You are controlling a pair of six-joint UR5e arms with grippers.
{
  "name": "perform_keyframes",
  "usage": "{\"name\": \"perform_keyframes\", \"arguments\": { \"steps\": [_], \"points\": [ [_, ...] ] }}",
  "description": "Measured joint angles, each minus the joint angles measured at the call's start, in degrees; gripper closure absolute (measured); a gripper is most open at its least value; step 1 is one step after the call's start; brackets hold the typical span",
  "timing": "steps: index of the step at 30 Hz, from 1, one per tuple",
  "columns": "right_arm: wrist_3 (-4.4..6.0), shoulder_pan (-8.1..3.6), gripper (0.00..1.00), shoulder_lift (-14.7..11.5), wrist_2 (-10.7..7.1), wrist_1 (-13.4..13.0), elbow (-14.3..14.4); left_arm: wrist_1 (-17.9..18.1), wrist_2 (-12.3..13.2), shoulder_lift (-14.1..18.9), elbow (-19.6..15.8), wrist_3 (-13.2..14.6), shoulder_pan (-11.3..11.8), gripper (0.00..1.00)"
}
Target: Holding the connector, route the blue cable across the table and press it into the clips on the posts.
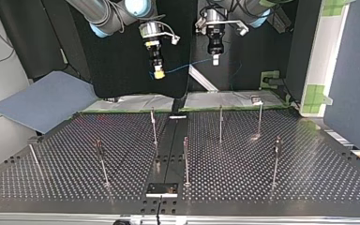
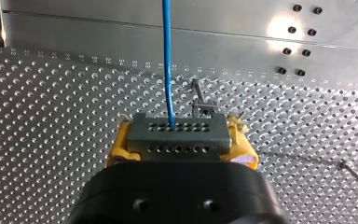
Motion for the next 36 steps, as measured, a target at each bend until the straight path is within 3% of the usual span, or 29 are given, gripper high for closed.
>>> {"name": "perform_keyframes", "arguments": {
  "steps": [36],
  "points": [
    [0.00, 0.10, 1.00, 0.00, 0.00, 0.00, -0.09, -2.59, -0.48, -0.17, 0.59, 0.65, 1.01, 1.00]
  ]
}}
